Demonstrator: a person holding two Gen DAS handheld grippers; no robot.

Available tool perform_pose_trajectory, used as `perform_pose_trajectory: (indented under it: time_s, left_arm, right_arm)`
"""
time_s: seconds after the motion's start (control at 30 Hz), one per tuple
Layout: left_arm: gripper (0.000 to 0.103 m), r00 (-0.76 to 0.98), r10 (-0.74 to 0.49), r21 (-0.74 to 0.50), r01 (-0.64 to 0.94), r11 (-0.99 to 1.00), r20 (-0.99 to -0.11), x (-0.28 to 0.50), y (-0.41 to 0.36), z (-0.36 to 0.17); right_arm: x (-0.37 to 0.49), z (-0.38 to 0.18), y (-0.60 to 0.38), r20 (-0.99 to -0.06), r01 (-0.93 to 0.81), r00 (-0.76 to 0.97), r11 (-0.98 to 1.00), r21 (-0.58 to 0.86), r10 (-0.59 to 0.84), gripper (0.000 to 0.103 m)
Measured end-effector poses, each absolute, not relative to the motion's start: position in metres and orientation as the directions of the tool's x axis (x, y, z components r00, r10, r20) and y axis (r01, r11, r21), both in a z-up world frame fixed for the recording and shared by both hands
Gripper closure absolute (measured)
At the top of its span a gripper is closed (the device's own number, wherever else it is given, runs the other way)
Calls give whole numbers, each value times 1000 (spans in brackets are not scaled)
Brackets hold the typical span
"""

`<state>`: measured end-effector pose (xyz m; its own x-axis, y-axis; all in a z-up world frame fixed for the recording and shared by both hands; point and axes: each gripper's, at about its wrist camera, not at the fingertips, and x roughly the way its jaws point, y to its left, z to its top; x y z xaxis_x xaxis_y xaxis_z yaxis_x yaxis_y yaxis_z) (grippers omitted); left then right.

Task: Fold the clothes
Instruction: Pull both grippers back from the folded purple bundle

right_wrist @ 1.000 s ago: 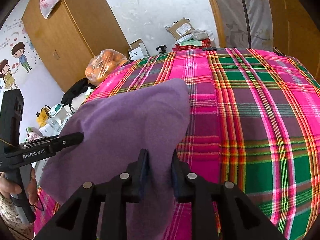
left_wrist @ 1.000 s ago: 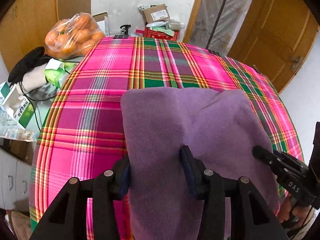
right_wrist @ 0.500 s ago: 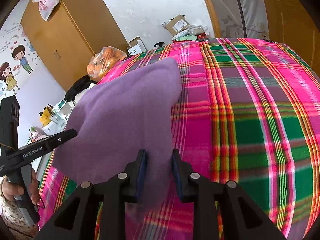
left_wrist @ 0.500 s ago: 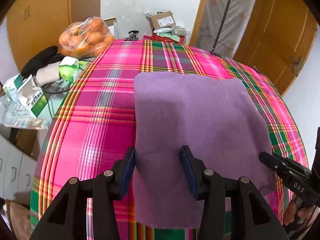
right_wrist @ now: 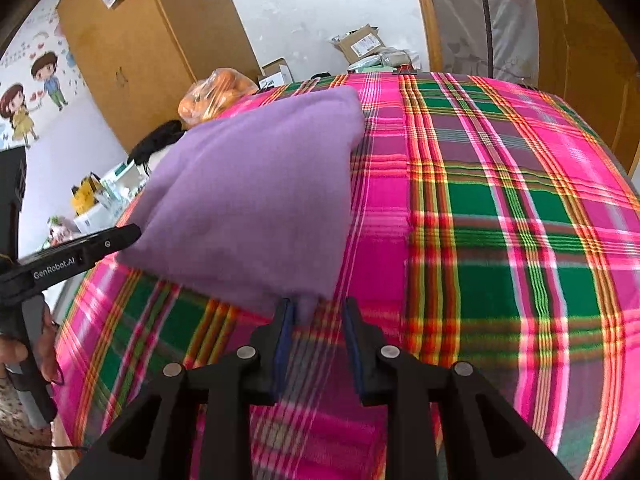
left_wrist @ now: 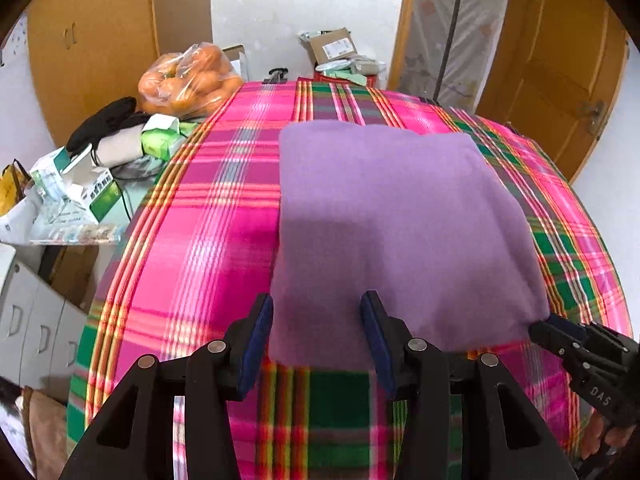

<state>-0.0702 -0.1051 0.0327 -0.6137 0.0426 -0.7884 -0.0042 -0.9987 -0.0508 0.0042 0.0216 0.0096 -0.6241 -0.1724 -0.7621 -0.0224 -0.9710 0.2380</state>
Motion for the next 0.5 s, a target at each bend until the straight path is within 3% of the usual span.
perform_pose_trajectory:
  time_s: [0.33, 0.5]
  left_arm:
    - [54, -604, 9, -31, 26, -999, -797, -42, -90, 25]
    - [54, -598, 4, -19, 18, -1000, -801, -35, -78, 19]
  right_arm:
    - [28, 18, 0, -767, 5, -619, -977, 212, -169, 77]
    - [33, 16, -10, -778, -2, -617, -988, 155, -121, 71]
